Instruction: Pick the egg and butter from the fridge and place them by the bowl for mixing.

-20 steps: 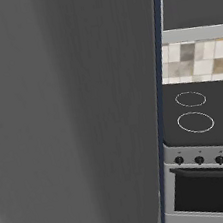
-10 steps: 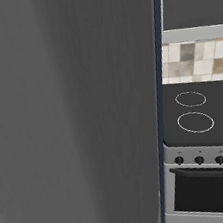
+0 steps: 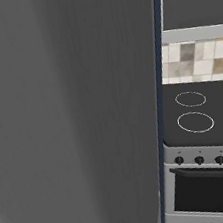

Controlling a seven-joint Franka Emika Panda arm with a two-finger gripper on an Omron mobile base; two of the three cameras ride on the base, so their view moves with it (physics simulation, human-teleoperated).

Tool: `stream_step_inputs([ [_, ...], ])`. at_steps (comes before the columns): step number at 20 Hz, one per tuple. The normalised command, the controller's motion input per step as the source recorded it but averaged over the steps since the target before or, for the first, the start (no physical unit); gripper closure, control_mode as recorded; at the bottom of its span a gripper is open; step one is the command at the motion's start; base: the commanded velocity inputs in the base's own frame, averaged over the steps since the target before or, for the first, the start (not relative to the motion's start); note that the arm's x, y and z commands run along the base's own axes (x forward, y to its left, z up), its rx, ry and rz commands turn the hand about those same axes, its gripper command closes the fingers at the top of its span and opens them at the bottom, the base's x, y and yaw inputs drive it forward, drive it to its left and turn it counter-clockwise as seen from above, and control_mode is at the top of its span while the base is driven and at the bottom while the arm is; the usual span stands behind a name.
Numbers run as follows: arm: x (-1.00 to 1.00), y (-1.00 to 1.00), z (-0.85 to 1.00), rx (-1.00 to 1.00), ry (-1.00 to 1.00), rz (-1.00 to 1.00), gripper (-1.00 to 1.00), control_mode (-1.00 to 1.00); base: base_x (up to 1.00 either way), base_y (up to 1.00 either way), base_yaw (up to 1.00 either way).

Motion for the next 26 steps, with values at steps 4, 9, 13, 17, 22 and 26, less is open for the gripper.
stream_step_inputs([
  [4, 0.0, 0.0, 0.0, 0.0, 0.0, 0.0, 1.0, -1.0, 0.0, 0.0, 0.0],
  [9, -0.02, 0.0, 0.07, 0.0, -0.15, 0.0, 1.0, -1.0, 0.0, 0.0, 0.0],
  [13, -0.01, 0.0, 0.04, 0.0, -0.07, 0.0, 1.0, -1.0, 0.0, 0.0, 0.0],
  [17, -0.31, 0.0, 0.07, 0.0, -0.22, 0.0, 1.0, -1.0, 0.0, 0.0, 0.0],
  [22, -0.92, 0.04, 0.07, -0.03, -0.59, 0.0, 1.0, -1.0, 0.0, 0.0, 0.0],
  [26, -1.0, 0.01, -0.84, 0.0, -0.74, 0.0, 1.0, -1.0, 0.0, 0.0, 0.0],
])
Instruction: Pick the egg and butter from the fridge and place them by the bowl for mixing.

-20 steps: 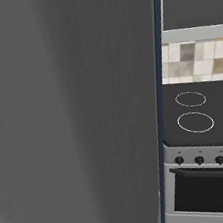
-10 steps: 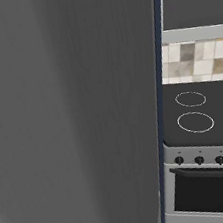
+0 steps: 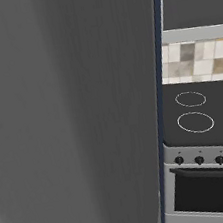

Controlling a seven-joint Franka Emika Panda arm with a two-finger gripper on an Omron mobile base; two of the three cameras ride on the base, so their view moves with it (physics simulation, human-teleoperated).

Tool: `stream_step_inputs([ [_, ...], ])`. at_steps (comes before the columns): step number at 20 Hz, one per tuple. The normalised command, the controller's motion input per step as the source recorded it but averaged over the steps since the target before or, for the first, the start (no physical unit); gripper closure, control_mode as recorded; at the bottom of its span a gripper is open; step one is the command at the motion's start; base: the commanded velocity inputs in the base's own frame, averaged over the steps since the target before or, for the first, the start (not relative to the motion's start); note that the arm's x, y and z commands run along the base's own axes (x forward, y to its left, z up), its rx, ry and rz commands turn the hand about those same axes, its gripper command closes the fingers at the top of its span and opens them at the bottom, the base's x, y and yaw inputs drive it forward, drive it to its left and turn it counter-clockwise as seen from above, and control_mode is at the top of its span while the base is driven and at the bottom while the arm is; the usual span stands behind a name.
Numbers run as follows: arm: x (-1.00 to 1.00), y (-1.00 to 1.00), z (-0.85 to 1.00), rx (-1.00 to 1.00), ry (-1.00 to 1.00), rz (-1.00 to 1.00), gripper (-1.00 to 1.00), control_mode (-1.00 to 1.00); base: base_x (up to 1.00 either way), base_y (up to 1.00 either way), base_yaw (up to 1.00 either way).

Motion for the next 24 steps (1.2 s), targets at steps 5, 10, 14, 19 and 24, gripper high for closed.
stream_step_inputs([
  [5, -1.0, 0.21, 0.41, 0.12, -0.18, 0.0, 1.0, -1.0, 0.0, 0.0, 0.0],
  [10, -1.0, 0.29, 0.13, 0.06, 0.16, 0.0, 1.0, -1.0, 0.0, 0.0, 0.0],
  [14, -1.0, 0.29, 0.04, 0.04, 0.37, 0.0, 1.0, -1.0, 0.0, 0.0, 0.0],
  [19, -1.0, 0.39, -0.67, 0.0, 0.61, 0.0, 1.0, -1.0, 0.0, 0.0, 0.0],
  [24, -0.99, 0.17, -0.95, -0.06, 0.41, 0.0, 1.0, -1.0, 0.0, 0.0, 0.0],
])
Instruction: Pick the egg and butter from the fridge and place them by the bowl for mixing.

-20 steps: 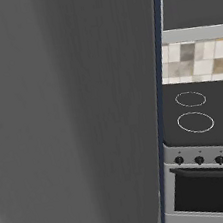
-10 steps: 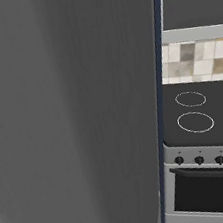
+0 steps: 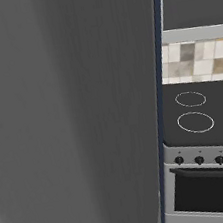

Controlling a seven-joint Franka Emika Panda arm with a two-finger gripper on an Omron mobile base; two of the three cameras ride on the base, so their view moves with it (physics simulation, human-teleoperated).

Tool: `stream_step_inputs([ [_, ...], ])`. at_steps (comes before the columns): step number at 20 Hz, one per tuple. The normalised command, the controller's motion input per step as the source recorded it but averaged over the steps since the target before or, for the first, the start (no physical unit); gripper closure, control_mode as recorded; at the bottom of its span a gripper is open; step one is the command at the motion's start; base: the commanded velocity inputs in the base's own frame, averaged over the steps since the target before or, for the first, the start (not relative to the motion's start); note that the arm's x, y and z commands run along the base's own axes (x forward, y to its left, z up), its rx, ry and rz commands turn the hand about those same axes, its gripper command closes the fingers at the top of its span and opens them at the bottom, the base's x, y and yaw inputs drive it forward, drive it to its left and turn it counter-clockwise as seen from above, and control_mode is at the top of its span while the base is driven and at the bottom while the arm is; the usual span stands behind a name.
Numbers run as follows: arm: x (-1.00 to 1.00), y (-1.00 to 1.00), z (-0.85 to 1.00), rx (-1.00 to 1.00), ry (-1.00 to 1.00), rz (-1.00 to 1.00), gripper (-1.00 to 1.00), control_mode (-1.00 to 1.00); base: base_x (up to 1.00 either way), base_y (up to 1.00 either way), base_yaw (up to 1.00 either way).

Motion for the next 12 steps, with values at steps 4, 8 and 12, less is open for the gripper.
stream_step_inputs([
  [4, -0.21, 0.0, -0.19, -0.07, -0.17, 0.0, 1.0, -1.0, 0.0, 0.0, 0.0],
  [8, -0.36, 0.04, -0.12, 0.0, 0.02, 0.0, 1.0, 1.0, -0.5, 0.13, 0.01],
  [12, 0.0, 0.0, 0.0, 0.0, 0.0, 0.0, 1.0, 1.0, -1.0, 0.35, 0.16],
])
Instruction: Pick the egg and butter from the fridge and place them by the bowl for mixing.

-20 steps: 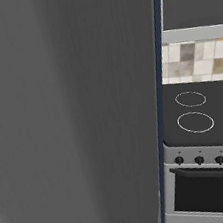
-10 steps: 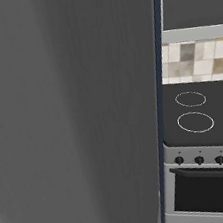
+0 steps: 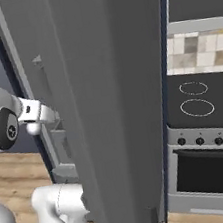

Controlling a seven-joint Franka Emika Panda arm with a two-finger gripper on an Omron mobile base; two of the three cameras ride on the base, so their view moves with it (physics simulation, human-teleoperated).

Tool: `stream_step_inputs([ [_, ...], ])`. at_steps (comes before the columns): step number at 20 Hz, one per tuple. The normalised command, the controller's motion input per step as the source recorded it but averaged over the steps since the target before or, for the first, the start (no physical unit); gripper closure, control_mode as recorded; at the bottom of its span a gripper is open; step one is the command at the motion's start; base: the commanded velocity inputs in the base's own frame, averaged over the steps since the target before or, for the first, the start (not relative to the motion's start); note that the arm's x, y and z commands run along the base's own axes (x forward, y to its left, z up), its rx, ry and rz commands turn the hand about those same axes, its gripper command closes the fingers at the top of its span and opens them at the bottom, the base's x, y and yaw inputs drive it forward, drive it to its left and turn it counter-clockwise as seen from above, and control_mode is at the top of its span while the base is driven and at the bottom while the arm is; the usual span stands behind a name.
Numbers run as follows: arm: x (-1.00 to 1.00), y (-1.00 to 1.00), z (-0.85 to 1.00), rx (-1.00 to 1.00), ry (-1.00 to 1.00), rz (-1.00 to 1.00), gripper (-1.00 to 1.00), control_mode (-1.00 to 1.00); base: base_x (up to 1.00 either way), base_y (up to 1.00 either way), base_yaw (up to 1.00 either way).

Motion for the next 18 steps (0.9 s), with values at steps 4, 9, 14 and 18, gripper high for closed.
stream_step_inputs([
  [4, 0.0, 0.0, 0.0, 0.0, 0.0, 0.0, 1.0, 1.0, -1.0, 0.35, 0.36],
  [9, 0.0, 0.0, 0.0, 0.0, 0.0, 0.0, 1.0, 1.0, -1.0, 0.37, 0.35],
  [14, 0.0, 0.0, 0.0, 0.0, 0.0, 0.0, 1.0, 1.0, -1.0, 0.39, 0.49],
  [18, 0.0, 0.0, 0.0, 0.0, 0.0, 0.0, 1.0, 1.0, -0.92, 0.26, 0.66],
])
